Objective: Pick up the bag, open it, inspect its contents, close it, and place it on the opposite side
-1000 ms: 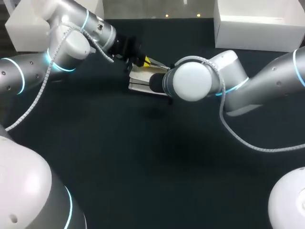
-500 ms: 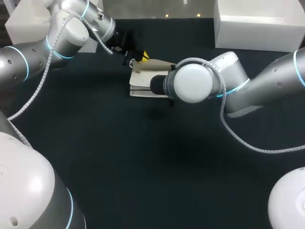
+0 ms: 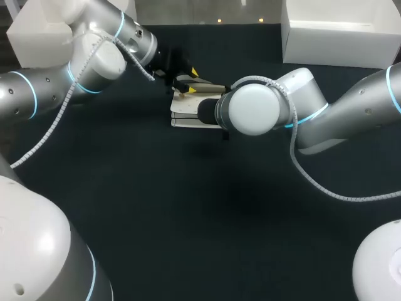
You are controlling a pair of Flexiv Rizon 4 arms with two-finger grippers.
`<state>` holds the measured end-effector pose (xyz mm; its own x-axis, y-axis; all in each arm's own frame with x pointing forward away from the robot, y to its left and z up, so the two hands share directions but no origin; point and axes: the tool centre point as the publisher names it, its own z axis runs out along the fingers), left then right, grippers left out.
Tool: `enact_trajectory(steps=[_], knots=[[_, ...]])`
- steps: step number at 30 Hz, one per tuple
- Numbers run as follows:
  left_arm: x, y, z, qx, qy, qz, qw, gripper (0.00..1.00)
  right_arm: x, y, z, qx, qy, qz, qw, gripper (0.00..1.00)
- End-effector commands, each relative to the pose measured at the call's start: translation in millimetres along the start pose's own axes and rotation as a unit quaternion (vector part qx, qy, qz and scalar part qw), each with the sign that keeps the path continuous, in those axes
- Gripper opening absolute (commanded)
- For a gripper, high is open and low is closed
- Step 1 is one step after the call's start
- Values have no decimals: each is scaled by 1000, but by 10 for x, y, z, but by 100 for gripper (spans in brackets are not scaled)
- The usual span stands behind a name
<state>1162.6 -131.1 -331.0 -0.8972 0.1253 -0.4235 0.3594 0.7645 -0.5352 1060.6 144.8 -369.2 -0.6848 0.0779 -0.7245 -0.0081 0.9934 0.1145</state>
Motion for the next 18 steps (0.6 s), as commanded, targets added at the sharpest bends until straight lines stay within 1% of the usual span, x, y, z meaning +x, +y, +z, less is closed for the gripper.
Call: enact_trajectory(steps=[1,3,5,9,11,12,16,18], knots=[[-6,-5,91,-7,-22,-7,1000,58,18,-8,5,-2,-3,1,1000,0],[-25,16,117,-8,-23,-12,1000,56,18,-8,5,-2,-3,1,1000,0],[-33,36,144,-10,-24,-16,1000,58,18,-8,5,-2,-3,1,1000,0],[-59,93,196,-17,-25,-27,999,55,18,-8,5,-2,-3,1,1000,0],[-68,125,214,-17,-25,-33,999,55,18,-8,5,-2,-3,1,1000,0],[-69,139,221,-20,-27,-37,999,57,18,-8,5,-2,-3,1,1000,0],[-86,177,253,-18,-27,-44,999,53,18,-8,5,-2,-3,1,1000,0],[-92,178,265,-13,-24,-48,998,48,18,-8,5,-2,-3,1,1000,0]])
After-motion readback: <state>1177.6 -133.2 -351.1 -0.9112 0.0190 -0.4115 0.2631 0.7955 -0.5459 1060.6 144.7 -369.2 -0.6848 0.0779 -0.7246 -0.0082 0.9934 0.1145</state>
